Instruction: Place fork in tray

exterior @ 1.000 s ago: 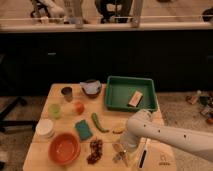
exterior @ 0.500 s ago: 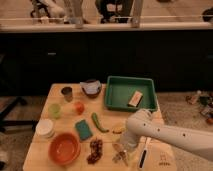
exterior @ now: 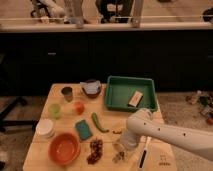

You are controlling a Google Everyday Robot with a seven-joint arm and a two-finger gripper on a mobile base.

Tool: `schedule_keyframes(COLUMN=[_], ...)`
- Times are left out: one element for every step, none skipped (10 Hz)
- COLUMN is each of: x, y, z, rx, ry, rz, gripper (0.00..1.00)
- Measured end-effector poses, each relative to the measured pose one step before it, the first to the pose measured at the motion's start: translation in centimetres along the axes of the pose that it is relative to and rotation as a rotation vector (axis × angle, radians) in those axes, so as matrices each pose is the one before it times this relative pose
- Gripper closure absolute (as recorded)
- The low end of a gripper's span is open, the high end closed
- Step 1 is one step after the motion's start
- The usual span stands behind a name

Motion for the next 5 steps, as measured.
schedule_keyframes(x=[0.078, 0.071, 0.006, -0.064, 0.016], y=[-0.053, -0.183, 0.065, 0.252, 0.356], z=[0.023, -0.239, -0.165, 0.037, 0.134], rx=[0.00248, 0.00382, -0.00158, -0.00460, -0.00776], ry=[-0.00249, 0.00143, -0.00177, -0.00049, 0.00037], rz=[0.00393, 0.00098, 0.00129, -0.00160, -0.00017], gripper=[0.70, 0.81, 0.90, 0.97, 1.00])
